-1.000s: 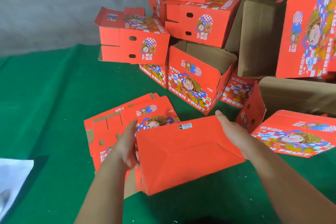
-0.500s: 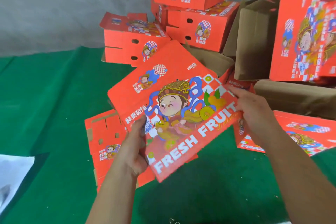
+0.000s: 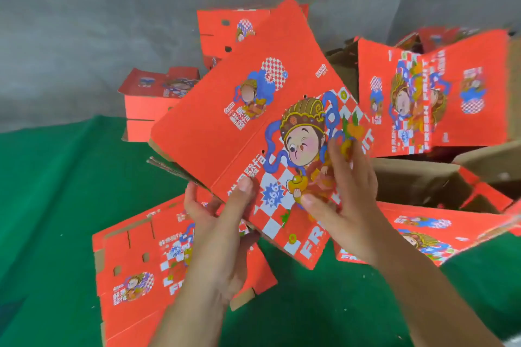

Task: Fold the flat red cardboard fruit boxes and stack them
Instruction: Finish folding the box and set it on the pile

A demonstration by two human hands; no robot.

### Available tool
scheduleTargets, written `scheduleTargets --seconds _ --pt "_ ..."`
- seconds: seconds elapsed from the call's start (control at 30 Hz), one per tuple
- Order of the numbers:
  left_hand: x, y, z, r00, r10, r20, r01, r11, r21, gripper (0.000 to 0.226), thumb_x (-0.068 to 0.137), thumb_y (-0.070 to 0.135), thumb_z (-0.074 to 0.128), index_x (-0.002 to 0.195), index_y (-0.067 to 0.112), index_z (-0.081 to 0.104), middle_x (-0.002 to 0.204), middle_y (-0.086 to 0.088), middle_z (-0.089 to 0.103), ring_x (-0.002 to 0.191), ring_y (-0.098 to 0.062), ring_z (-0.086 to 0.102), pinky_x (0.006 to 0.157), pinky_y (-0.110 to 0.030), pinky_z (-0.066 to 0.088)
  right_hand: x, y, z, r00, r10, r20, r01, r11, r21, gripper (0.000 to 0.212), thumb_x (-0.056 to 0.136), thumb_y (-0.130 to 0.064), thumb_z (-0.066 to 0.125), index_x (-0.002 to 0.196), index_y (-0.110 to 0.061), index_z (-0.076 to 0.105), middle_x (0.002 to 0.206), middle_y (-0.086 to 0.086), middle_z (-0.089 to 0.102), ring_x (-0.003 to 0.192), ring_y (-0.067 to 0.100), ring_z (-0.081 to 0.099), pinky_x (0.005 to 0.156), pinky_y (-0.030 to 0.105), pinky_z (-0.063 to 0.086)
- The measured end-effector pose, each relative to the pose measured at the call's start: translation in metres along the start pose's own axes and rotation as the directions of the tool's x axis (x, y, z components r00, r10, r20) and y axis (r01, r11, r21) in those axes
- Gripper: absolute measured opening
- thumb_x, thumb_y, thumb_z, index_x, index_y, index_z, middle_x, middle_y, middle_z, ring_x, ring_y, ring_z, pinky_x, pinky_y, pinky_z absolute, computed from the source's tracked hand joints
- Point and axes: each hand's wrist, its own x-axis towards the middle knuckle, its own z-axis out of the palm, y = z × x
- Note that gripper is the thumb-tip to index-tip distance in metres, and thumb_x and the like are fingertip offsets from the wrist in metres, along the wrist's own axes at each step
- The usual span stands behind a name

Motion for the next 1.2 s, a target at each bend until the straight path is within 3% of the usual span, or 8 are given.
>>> scheduleTargets --seconds 0.1,0.3,0.5,0.67,0.77,0.87,0.97,1.2 --pt "-0.024 0.005 0.037 0.977 0.091 0.192 -0.044 0.972 -0.233 0.093 0.076 0.037 0.09 0.143 0.05 0.026 0.123 -0.007 0.07 0.086 -0.016 0.071 0.073 -0.055 0.063 -0.003 0.003 -0.016 0.984 -0.176 0.009 0.176 0.984 -0.04 0.11 0.078 -0.066 0.071 0.163 -0.041 0.005 0.17 -0.007 -0.019 0.157 0.022 -0.018 0.124 0.042 0.002" --pt "-0.033 0.01 0.106 0.963 0.214 0.161 -0.164 0.946 -0.279 0.114 0.054 0.056 0.096 0.143 0.059 0.024 0.141 -0.002 0.059 0.105 -0.014 0.074 0.075 -0.046 0.062 0.024 0.033 -0.062 0.887 -0.391 -0.245 0.37 0.92 -0.128 0.075 0.097 -0.025 0.066 0.161 -0.034 0.028 0.169 -0.002 0.013 0.155 0.025 0.016 0.125 0.041 0.021" --pt "0.002 0.031 0.189 0.935 0.258 0.245 -0.251 0.966 -0.061 0.039 0.103 0.04 0.061 0.132 0.013 0.061 0.115 -0.008 0.077 0.091 -0.03 0.076 0.064 -0.029 0.059 0.116 0.059 -0.11 0.86 -0.331 -0.39 0.167 0.902 -0.397 0.069 0.094 -0.02 0.071 0.156 -0.033 0.042 0.101 0.005 0.052 0.093 0.029 0.051 0.097 0.044 0.042" --pt "0.044 0.084 0.242 0.926 0.177 0.332 -0.257 0.942 0.214 0.016 0.108 0.017 0.05 0.115 0.013 0.064 0.09 -0.004 0.071 0.068 -0.018 0.06 0.052 -0.018 0.048 0.197 0.078 -0.144 0.967 0.081 -0.243 -0.038 0.983 0.177 0.077 0.099 -0.01 0.053 0.163 -0.036 0.019 0.089 0.006 0.069 0.068 0.027 0.061 0.069 0.039 0.051" --pt "0.04 0.084 0.248 0.905 0.259 0.337 -0.343 0.914 0.218 0.016 0.107 0.02 0.052 0.116 0.019 0.065 0.1 0.0 0.075 0.079 -0.018 0.066 0.062 -0.021 0.054 0.207 0.075 -0.14 0.989 -0.043 -0.142 0.081 0.958 0.275 0.094 0.097 -0.014 0.061 0.159 -0.051 0.001 0.136 0.004 0.06 0.109 0.024 0.065 0.091 0.038 0.051" --pt "0.033 0.06 0.251 0.904 0.237 0.355 -0.353 0.883 0.309 0.012 0.105 0.017 0.058 0.111 0.02 0.067 0.111 -0.007 0.07 0.09 -0.02 0.061 0.08 -0.033 0.053 0.212 0.078 -0.125 0.986 -0.143 -0.084 0.152 0.983 0.107 0.095 0.092 -0.011 0.067 0.164 -0.03 0.008 0.172 0.007 0.008 0.159 0.019 0.008 0.126 0.032 0.015" --pt "0.032 0.045 0.252 0.912 0.244 0.329 -0.344 0.893 0.291 0.027 0.103 0.011 0.059 0.129 0.01 0.063 0.115 -0.008 0.067 0.092 -0.018 0.061 0.088 -0.034 0.053 0.209 0.075 -0.117 0.984 -0.098 -0.146 0.129 0.968 0.216 0.056 0.095 -0.011 0.062 0.147 -0.025 0.051 0.141 0.001 0.058 0.113 0.012 0.066 0.091 0.019 0.049" --pt "0.032 0.034 0.26 0.915 0.275 0.294 -0.347 0.909 0.23 0.027 0.104 0.017 0.057 0.131 0.019 0.06 0.1 0.004 0.062 0.082 -0.013 0.061 0.072 -0.024 0.054 0.182 0.078 -0.113 0.928 -0.057 -0.367 0.219 0.883 0.415 0.023 0.097 -0.018 0.057 0.109 -0.034 0.068 0.093 -0.026 0.069 0.07 -0.002 0.067 0.056 0.006 0.043"
